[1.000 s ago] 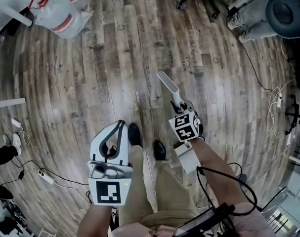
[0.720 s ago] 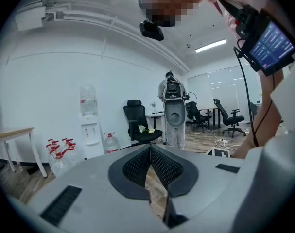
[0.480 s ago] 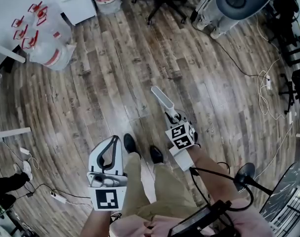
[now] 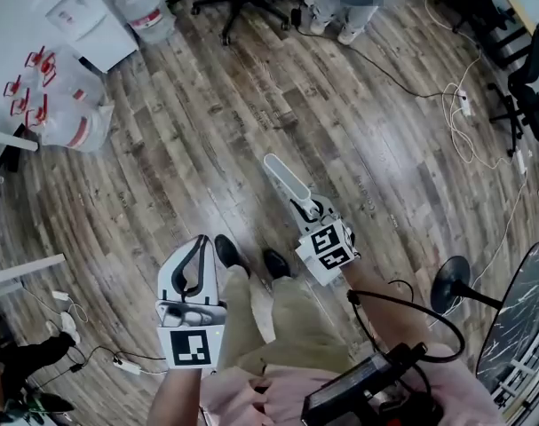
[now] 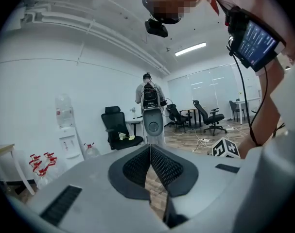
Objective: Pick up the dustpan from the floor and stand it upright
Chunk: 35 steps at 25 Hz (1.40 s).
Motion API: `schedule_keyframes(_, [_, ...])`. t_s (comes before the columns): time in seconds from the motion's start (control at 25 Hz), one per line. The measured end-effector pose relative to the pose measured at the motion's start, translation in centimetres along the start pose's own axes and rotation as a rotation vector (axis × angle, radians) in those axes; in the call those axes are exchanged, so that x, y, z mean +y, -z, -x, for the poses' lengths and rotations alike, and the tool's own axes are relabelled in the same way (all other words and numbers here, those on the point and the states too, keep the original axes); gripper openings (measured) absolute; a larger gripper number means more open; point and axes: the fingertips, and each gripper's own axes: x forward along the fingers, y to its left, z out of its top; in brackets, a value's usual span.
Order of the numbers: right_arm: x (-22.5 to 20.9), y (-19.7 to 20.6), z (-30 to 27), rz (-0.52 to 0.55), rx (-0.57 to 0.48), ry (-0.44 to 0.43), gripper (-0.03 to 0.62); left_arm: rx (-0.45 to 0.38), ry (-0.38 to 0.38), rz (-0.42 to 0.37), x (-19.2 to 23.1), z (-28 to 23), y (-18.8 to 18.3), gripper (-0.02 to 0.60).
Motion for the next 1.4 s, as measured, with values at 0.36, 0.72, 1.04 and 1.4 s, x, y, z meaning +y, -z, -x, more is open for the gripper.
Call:
schedule_keyframes(0.36, [-0.3, 2.5, 7.3, -0.017, -0.033, 0.004, 0.053, -0.035, 0.032, -0.015, -6.5, 1.1, -3.9, 0.014])
schedule_keyframes(0.72, [1.1, 6.3, 13.8, -0.04, -0.077, 0.056, 0.055, -0.062, 0.067, -0.049, -13.1, 7.3, -4.4, 0.014])
schedule_keyframes(1.04, [3.5, 9.4, 18.5, -0.057, -0.073, 0.085, 0.069, -0.046, 0.104, -0.127, -18.5, 16.2, -3.5, 0.014])
schedule_keyframes(1.4, [4.2, 13.4, 21.9, -0.11, -0.048, 0.108, 0.109, -0.077, 0.083, -0.083, -21.6, 19.8, -4.4, 0.014])
